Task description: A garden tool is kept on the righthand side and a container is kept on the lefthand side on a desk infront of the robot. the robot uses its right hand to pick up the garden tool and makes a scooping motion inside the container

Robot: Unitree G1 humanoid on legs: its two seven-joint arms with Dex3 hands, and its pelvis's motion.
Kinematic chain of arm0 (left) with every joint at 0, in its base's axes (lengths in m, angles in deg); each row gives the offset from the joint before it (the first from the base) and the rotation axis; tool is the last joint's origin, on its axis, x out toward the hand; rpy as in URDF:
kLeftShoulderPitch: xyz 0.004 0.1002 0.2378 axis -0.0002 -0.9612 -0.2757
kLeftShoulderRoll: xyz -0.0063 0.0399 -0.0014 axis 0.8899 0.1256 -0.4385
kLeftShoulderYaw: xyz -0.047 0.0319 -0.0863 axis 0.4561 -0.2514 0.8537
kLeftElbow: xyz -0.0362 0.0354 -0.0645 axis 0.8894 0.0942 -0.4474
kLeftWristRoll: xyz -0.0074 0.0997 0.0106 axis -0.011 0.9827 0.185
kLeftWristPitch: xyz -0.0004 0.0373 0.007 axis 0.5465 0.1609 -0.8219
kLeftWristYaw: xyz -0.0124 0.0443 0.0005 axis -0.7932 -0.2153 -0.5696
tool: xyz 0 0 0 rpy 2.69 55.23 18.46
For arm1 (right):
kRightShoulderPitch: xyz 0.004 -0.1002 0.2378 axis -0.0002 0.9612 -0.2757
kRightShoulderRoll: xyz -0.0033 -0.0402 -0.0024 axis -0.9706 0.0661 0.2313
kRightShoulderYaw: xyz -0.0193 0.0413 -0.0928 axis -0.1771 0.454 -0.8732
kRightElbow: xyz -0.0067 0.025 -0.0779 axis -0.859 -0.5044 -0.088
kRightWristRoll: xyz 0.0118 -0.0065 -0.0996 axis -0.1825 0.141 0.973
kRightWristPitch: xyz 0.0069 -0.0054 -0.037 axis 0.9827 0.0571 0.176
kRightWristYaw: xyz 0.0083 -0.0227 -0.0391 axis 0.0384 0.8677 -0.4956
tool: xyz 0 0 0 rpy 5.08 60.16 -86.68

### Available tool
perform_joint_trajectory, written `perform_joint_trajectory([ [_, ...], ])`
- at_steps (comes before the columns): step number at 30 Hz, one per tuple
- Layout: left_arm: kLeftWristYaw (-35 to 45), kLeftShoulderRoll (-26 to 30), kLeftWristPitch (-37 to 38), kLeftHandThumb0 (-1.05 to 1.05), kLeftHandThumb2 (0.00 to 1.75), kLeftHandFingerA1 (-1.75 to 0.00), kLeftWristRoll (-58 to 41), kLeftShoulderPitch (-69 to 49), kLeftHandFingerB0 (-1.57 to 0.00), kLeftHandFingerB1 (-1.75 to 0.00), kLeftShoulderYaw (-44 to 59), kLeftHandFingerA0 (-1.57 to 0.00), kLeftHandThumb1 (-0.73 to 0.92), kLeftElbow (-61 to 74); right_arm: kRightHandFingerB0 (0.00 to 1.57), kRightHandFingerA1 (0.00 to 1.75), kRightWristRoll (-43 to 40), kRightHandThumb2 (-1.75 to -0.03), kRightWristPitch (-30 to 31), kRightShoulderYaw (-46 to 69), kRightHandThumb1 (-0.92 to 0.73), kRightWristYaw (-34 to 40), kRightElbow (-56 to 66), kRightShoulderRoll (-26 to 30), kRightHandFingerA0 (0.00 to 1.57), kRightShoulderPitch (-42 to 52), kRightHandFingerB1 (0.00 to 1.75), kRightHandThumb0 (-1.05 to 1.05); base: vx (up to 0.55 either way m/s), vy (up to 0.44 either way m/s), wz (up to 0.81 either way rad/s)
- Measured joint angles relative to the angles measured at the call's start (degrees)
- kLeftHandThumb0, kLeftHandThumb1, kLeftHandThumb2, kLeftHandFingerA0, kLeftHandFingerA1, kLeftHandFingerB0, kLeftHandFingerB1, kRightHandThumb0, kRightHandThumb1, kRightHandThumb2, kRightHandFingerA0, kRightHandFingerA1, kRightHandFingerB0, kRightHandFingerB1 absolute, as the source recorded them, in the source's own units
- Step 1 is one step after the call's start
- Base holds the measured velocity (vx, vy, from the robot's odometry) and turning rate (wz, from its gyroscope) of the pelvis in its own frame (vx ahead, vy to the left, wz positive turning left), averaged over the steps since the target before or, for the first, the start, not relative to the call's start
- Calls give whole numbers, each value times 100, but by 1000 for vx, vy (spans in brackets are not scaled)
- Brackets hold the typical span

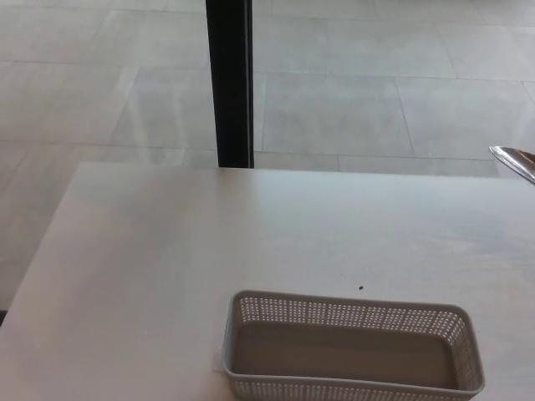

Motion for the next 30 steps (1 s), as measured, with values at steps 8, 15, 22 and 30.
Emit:
perform_joint_trajectory([
  [8,-1,1,0,-55,59,-60,0,16,-48,-46,-1,-53,66,0,64,175,318,-68,-581,-151,-68,161,558,589,81,238,148,-29,0,0,0],
  [15,-3,2,0,-54,60,-60,0,28,-49,-46,0,-49,66,2,86,175,849,-65,-1068,-530,-65,350,1228,1084,92,260,99,-31,0,0,0],
  [22,-3,11,0,-56,60,-60,2,57,-51,-46,-5,-54,66,0,88,154,1425,-63,-1499,-995,-66,458,1779,1372,90,178,81,-35,0,0,0],
  [30,-1,143,0,-54,60,-63,3,89,-47,-48,-7,-50,67,-10,88,150,2082,-68,-1982,-1182,-64,557,2465,1755,91,61,95,-32,0,0,0],
])
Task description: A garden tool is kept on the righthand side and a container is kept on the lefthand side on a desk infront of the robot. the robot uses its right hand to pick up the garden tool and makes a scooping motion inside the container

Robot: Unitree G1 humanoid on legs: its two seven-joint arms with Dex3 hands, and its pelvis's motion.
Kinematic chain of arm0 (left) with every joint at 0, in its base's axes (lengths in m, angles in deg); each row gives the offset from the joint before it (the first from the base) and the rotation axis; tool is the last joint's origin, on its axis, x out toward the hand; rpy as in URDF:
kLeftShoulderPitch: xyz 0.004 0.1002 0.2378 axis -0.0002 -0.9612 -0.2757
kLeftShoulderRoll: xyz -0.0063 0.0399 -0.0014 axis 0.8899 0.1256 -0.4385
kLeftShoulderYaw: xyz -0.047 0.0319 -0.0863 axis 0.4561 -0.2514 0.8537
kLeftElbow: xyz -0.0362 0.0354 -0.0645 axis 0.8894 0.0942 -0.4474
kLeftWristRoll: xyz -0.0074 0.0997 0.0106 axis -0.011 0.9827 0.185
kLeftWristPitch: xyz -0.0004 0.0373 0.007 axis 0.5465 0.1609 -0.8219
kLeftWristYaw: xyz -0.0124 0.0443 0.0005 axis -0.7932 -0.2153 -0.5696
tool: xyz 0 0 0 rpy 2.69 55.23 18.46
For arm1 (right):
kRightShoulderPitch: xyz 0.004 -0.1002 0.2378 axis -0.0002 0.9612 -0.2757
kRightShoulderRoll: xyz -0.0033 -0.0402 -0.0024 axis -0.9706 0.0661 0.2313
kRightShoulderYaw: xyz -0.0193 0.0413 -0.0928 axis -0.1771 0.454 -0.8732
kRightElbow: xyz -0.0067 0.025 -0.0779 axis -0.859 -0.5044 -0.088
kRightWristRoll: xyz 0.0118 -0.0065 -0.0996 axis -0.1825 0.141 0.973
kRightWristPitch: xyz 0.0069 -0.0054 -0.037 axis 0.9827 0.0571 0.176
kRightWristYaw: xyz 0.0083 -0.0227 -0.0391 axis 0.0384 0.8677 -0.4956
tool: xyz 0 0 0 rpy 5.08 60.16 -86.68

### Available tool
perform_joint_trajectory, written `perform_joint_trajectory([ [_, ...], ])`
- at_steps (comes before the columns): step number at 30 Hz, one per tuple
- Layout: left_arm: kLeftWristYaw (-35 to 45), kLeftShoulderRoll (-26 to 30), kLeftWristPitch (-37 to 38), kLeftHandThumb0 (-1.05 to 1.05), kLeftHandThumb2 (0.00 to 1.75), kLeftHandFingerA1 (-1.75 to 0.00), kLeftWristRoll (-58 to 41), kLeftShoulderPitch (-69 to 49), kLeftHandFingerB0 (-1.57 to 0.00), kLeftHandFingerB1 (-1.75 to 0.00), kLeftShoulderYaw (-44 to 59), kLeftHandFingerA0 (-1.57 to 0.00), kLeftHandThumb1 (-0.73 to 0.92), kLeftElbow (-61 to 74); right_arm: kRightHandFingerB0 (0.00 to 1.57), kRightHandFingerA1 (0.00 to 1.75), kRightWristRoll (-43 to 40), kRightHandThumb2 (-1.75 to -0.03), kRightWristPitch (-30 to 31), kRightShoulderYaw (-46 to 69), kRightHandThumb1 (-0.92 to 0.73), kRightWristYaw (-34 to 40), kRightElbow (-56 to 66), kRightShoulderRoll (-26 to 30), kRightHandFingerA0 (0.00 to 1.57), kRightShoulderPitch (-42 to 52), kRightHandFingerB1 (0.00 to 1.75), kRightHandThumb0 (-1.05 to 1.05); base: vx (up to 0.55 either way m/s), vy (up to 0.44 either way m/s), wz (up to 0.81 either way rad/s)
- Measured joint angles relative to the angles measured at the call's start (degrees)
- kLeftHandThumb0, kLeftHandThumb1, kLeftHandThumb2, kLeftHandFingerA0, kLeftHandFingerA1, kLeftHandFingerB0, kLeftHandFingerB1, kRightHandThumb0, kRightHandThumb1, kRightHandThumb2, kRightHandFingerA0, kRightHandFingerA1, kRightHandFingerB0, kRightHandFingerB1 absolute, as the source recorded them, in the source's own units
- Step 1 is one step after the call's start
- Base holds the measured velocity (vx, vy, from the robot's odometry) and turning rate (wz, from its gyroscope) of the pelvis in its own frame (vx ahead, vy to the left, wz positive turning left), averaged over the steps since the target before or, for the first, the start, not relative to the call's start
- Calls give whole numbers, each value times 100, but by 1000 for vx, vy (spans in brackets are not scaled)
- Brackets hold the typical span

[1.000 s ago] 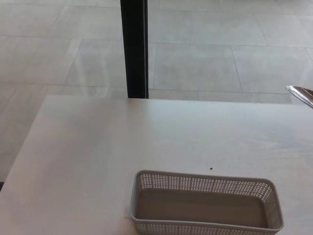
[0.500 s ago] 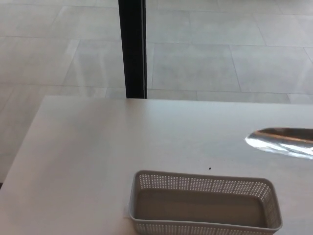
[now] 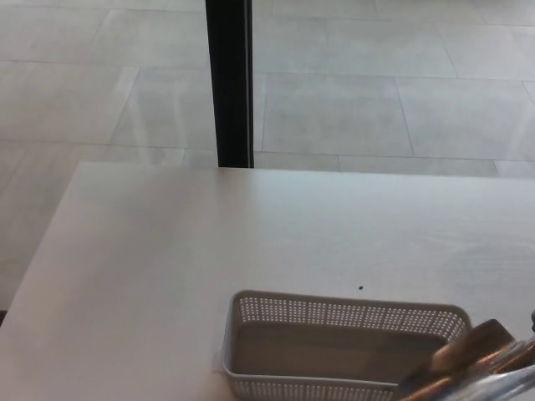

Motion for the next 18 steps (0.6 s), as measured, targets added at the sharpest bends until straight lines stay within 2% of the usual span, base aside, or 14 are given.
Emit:
perform_joint_trajectory([
  [2,1,54,0,-53,60,-64,-1,11,-48,-49,0,-51,66,0,82,169,123,-67,-100,0,-68,24,66,62,90,-75,111,-32,0,0,0],
  [3,3,79,0,-53,60,-64,-2,18,-48,-49,1,-51,66,1,82,169,186,-67,-149,0,-68,27,88,93,90,-110,111,-32,0,0,0],
  [4,10,91,0,-54,59,-66,-5,23,-49,-50,8,-53,66,2,87,165,235,-68,-182,2,-67,15,117,118,90,-122,99,-33,0,0,0],
  [5,12,92,0,-56,59,-68,-6,27,-49,-50,8,-53,66,2,91,159,277,-70,-195,1,-67,-5,145,134,88,-126,77,-34,0,0,0],
  [6,15,92,0,-56,60,-69,-6,27,-49,-51,8,-53,66,3,93,156,314,-65,-196,2,-68,-34,172,146,93,-127,67,-35,0,0,0],
  [7,20,92,0,-55,60,-68,-7,24,-44,-50,8,-48,68,5,92,161,347,-62,-186,8,-70,-95,215,157,94,-125,66,-37,0,0,0],
  [9,49,92,0,-56,60,-62,-6,10,-45,-47,5,-48,66,20,90,156,390,-61,-71,63,-72,-273,380,158,96,-64,62,-36,0,0,0],
  [11,63,92,0,-56,60,-60,-7,-2,-47,-46,5,-49,67,23,84,158,408,-68,32,116,-74,-432,501,158,90,-9,58,-36,0,0,0],
  [13,66,91,0,-56,60,-60,-6,-6,-45,-46,5,-47,68,20,87,160,414,-69,126,151,-73,-599,591,158,91,24,64,-38,0,0,0],
  [14,66,91,0,-56,60,-58,-5,-7,-44,-44,3,-45,68,17,85,164,412,-62,177,169,-76,-694,628,157,95,49,82,-38,0,0,0],
  [15,67,91,0,-56,60,-58,-4,-9,-44,-44,0,-45,68,14,85,164,393,-62,211,194,-76,-767,648,153,95,81,82,-38,0,0,0],
  [16,70,91,0,-56,60,-58,-4,-9,-44,-44,-4,-44,68,10,81,170,365,-66,245,219,-73,-840,668,146,89,114,102,-36,0,0,0],
  [17,73,91,0,-56,60,-58,-4,-13,-44,-44,-8,-44,68,5,81,170,335,-66,276,244,-73,-913,689,137,89,144,102,-36,0,0,0],
  [18,74,91,0,-55,60,-61,-4,-16,-47,-47,-9,-48,66,2,73,172,303,-66,293,261,-70,-974,694,124,90,153,128,-28,0,0,0],
])
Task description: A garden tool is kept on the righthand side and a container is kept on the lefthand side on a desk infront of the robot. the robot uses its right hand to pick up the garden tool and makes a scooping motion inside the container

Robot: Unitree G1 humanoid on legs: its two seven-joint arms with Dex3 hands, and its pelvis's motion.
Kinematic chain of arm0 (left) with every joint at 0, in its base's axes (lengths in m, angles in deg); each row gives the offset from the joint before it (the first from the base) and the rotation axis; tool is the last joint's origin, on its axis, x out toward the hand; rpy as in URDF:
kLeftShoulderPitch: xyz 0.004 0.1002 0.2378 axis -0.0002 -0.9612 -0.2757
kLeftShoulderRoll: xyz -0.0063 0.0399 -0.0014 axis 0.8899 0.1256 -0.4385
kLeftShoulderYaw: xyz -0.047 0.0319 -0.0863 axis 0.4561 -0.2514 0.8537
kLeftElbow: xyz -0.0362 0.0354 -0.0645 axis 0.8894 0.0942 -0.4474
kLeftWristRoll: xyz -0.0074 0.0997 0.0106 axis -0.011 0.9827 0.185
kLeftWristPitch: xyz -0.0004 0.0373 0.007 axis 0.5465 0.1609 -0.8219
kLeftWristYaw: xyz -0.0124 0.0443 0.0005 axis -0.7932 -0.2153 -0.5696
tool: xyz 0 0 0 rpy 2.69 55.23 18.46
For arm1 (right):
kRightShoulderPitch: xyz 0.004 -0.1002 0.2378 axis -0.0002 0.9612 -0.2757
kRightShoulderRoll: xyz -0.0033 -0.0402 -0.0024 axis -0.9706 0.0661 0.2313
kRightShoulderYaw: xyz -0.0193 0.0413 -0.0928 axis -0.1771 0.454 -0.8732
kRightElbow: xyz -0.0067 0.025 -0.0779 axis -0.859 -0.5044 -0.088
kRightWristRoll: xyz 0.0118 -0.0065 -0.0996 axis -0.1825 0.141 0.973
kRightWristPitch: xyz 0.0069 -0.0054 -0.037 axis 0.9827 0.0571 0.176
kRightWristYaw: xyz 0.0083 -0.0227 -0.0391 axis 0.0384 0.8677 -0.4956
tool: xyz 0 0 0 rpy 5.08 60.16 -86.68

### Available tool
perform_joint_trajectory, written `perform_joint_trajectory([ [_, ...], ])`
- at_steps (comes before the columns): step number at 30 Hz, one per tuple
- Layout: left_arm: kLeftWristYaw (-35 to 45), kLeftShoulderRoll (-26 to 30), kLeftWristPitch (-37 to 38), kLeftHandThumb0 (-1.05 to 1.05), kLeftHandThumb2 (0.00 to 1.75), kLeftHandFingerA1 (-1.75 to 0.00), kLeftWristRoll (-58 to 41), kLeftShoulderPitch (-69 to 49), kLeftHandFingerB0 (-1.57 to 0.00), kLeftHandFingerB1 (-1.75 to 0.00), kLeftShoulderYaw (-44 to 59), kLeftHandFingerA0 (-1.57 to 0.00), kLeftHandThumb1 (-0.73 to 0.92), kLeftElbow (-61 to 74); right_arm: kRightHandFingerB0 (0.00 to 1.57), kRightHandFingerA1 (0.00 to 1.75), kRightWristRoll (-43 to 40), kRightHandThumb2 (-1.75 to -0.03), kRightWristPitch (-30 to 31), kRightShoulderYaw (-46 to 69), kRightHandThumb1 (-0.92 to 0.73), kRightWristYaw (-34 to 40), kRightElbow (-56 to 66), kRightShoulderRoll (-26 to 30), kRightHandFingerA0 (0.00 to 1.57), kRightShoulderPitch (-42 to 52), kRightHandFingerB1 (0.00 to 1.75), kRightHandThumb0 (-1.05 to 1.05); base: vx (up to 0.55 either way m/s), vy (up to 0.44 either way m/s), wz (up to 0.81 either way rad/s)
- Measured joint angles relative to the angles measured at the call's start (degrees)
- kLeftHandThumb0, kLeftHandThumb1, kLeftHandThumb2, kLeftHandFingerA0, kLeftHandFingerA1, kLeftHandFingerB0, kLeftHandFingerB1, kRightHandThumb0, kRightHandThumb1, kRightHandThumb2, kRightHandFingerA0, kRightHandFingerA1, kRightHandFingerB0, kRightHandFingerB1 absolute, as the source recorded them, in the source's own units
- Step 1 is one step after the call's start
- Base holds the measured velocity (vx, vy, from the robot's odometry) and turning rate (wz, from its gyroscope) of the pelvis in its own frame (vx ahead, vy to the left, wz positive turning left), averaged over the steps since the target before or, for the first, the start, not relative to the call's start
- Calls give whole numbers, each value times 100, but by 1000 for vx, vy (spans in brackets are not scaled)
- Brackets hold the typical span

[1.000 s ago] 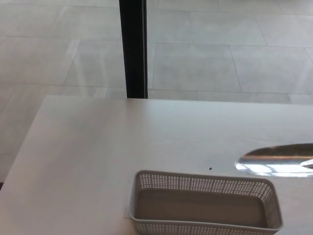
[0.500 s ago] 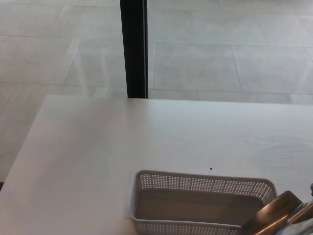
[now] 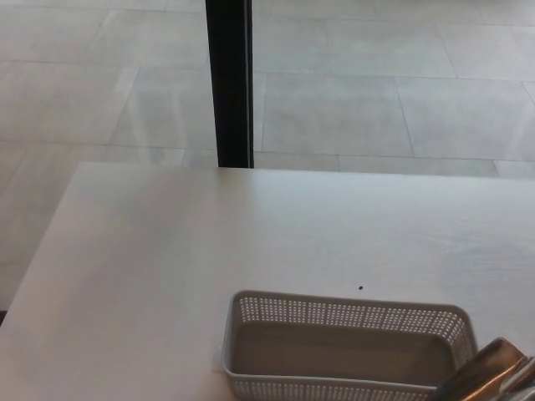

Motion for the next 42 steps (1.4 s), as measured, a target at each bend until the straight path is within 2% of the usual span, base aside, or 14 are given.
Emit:
perform_joint_trajectory([
  [2,0,-3,0,-55,59,-62,-3,1,-49,-48,8,-50,64,-3,75,174,-134,-70,14,34,-71,-174,-27,-59,87,0,126,-28,0,0,0],
  [5,2,-5,0,-56,60,-59,-8,-9,-49,-46,17,-50,65,0,67,175,-342,-78,14,83,-67,-372,-166,-148,84,-1,150,-23,0,0,0],
  [6,2,-6,0,-54,60,-57,-7,-15,-48,-45,16,-49,66,0,67,174,-412,-85,13,100,-69,-431,-227,-166,100,-2,146,-15,0,0,0],
  [7,1,-7,0,-55,60,-57,-7,-17,-47,-45,16,-47,66,0,65,175,-460,-83,12,112,-69,-468,-272,-177,79,-5,153,-18,0,0,0],
  [8,1,-9,0,-55,59,-57,-7,-18,-46,-45,16,-47,65,0,64,174,-516,-86,6,123,-68,-504,-337,-192,77,-12,156,-12,0,0,0],
  [11,1,-20,0,-55,60,-60,-8,-13,-44,-46,17,-47,66,0,64,175,-740,-83,-52,156,-71,-600,-666,-293,90,-92,152,-11,0,0,0],
  [12,1,-24,0,-55,60,-59,-7,-10,-45,-45,16,-46,66,0,64,174,-816,-84,-79,169,-71,-622,-787,-345,78,-137,156,-16,0,0,0],
  [18,0,-37,0,-56,59,-58,-7,12,-44,-45,16,-43,65,0,61,175,-1216,-87,-221,268,-70,-718,-1373,-632,78,-349,166,-16,0,0,0],
  [28,-16,-39,0,-57,59,-60,-6,-5,-47,-47,13,-45,65,-21,64,173,-1739,-80,-543,514,-70,-797,-2233,-899,78,-763,152,-19,0,0,0],
  [29,-16,-39,0,-56,59,-58,-6,-16,-47,-46,10,-46,65,-18,61,175,-1728,-78,-579,503,-69,-793,-2254,-899,95,-786,149,-22,0,0,0],
  [31,-14,-39,0,-57,59,-57,-11,-27,-46,-45,17,-46,65,-5,59,174,-1679,-77,-632,481,-69,-770,-2261,-896,74,-820,154,-19,0,0,0],
  [32,-14,-39,0,-57,59,-59,-12,-27,-46,-46,17,-48,64,-3,61,170,-1635,-74,-643,459,-66,-765,-2239,-890,90,-828,145,-12,0,0,0],
  [37,-15,-41,-1,-57,60,-56,-14,4,-46,-44,18,-46,66,-5,74,173,-1278,-65,-551,313,-66,-765,-1953,-816,83,-830,135,-23,0,0,0],
  [42,-15,-41,-1,-58,59,-57,-11,12,-50,-45,11,-51,65,-7,70,175,-841,-63,-354,168,-66,-643,-1732,-804,85,-829,142,-26,0,0,0],
])
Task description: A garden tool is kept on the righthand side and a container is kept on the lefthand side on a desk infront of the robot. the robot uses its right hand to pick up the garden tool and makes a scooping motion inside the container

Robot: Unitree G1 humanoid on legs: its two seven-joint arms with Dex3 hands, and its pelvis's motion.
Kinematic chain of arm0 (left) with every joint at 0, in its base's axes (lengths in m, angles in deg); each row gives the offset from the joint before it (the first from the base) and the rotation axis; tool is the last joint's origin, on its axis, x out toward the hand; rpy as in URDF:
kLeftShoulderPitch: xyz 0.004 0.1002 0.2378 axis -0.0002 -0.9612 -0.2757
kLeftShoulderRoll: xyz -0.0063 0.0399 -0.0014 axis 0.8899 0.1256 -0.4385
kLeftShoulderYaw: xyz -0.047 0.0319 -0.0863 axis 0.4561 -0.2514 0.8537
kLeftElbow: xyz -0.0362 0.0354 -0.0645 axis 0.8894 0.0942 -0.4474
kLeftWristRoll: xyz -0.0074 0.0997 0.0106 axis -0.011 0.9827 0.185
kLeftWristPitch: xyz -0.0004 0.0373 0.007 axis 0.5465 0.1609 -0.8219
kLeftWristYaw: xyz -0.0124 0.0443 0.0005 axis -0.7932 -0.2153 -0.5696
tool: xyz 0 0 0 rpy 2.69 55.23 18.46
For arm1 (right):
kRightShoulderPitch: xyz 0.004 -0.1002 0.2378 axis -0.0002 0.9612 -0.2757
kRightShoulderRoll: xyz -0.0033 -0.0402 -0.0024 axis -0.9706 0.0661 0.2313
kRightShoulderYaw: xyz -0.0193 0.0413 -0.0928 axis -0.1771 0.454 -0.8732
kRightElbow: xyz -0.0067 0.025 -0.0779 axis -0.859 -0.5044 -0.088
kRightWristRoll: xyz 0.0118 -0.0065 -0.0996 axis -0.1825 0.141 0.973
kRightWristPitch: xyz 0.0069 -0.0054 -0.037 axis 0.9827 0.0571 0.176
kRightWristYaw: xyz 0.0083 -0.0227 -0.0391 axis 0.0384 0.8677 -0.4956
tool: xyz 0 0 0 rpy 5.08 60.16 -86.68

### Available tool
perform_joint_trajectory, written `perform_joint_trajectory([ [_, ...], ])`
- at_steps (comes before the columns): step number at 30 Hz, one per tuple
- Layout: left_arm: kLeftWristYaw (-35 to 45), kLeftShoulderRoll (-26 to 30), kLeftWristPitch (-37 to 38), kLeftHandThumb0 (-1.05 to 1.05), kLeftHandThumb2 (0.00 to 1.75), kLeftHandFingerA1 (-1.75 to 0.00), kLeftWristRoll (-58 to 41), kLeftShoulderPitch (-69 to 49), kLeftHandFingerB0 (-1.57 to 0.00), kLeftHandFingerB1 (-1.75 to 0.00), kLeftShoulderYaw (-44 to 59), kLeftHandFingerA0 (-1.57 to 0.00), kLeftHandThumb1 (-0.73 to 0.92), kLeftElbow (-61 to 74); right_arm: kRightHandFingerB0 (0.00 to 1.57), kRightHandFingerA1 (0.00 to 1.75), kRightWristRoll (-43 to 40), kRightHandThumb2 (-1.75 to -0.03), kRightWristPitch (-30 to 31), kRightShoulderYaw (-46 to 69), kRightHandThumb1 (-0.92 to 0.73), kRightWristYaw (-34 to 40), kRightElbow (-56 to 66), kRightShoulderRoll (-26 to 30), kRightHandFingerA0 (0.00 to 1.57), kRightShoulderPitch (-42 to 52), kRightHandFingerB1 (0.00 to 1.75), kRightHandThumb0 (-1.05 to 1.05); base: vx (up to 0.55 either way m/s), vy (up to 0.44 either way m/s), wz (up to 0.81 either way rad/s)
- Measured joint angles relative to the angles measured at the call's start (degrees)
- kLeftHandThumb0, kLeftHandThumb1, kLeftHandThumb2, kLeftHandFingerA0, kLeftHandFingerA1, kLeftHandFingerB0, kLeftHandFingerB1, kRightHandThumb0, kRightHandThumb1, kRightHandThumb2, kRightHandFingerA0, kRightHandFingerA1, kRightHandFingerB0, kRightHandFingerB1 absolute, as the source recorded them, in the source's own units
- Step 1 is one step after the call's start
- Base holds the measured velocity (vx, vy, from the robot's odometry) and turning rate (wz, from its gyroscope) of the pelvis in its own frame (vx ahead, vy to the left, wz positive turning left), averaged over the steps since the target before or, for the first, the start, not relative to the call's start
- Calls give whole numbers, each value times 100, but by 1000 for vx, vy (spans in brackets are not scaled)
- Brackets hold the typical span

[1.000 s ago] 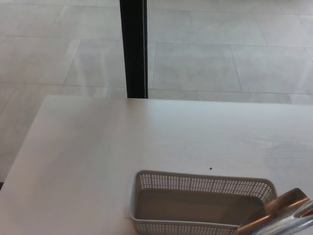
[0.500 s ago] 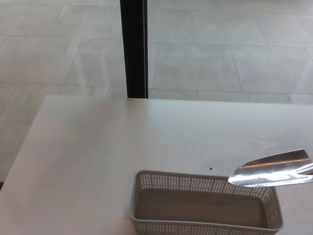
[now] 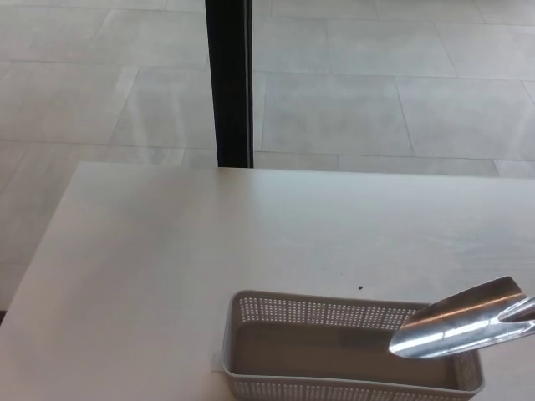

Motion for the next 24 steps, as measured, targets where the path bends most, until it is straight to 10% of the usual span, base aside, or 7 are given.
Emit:
perform_joint_trajectory([
  [1,0,0,0,-57,59,-58,0,1,-49,-46,0,-50,65,0,64,175,90,-68,73,-30,-66,8,65,0,105,0,141,-20,0,0,0],
  [3,1,0,0,-56,59,-58,-2,4,-48,-45,3,-49,65,0,65,175,218,-67,222,-58,-73,-34,213,-2,79,5,144,-29,0,0,0],
  [5,1,-1,0,-57,60,-59,-1,11,-45,-45,3,-47,66,0,77,169,311,-63,385,-63,-78,-157,393,-10,74,8,91,-33,0,0,0],
  [9,1,-3,0,-57,59,-56,0,18,-46,-44,2,-49,65,2,70,152,450,-67,674,-63,-76,-412,657,-55,80,15,59,-36,0,0,0],
  [24,0,-43,0,-59,59,-60,2,30,-48,-47,-3,-49,63,2,75,166,1059,-64,1800,-67,-68,-1252,1275,-435,86,39,72,-38,0,0,0],
])
